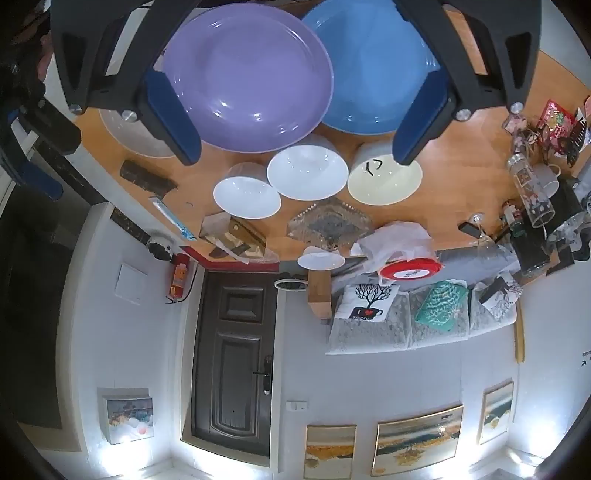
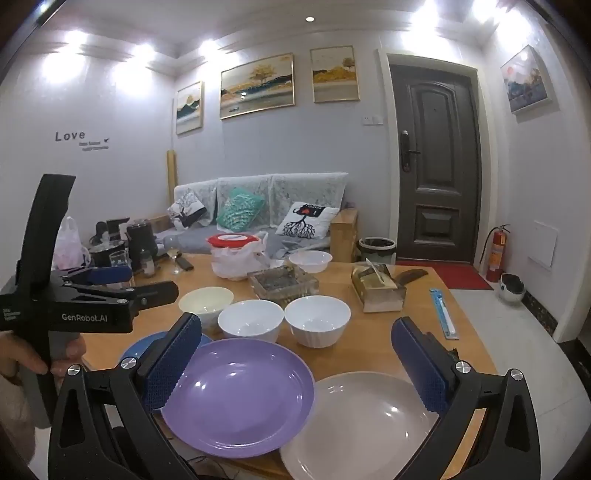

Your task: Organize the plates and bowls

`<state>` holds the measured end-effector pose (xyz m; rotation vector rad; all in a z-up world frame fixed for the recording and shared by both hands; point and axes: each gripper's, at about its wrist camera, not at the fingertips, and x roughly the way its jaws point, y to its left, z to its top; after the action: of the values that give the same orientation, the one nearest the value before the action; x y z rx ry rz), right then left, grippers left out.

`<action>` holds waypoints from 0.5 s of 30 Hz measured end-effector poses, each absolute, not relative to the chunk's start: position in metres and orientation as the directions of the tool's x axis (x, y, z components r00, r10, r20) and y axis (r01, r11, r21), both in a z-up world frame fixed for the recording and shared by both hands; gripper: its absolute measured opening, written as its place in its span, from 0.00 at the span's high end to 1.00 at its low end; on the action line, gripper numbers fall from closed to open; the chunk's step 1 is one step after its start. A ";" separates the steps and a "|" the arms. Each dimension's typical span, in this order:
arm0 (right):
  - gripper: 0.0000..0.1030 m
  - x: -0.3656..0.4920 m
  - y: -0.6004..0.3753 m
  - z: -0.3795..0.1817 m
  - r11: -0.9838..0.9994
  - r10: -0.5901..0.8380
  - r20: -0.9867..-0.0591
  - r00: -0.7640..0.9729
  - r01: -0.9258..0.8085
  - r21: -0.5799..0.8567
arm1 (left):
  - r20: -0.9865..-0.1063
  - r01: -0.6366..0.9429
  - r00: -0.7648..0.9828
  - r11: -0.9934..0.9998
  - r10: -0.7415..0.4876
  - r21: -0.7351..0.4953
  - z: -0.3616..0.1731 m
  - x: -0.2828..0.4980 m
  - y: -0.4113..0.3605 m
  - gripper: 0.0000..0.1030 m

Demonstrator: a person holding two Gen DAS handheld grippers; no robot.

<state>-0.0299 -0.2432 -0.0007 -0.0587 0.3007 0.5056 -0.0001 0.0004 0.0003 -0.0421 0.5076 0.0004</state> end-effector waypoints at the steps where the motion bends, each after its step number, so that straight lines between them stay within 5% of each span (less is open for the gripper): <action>1: 0.01 -0.030 -0.244 -0.001 0.873 0.469 -0.296 0.832 -0.487 0.016 | -0.485 -0.008 0.874 0.999 -0.016 -0.047 0.000 0.000 0.000 0.00; 15: 0.01 -0.032 -0.240 -0.003 0.873 0.462 -0.305 0.833 -0.488 -0.008 | -0.494 -0.009 0.869 0.998 -0.019 -0.054 -0.006 0.004 0.004 0.00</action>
<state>-0.0324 -0.2397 -0.0032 -0.0870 0.3010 0.5043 0.0039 0.0040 -0.0055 -0.0553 0.5167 -0.0048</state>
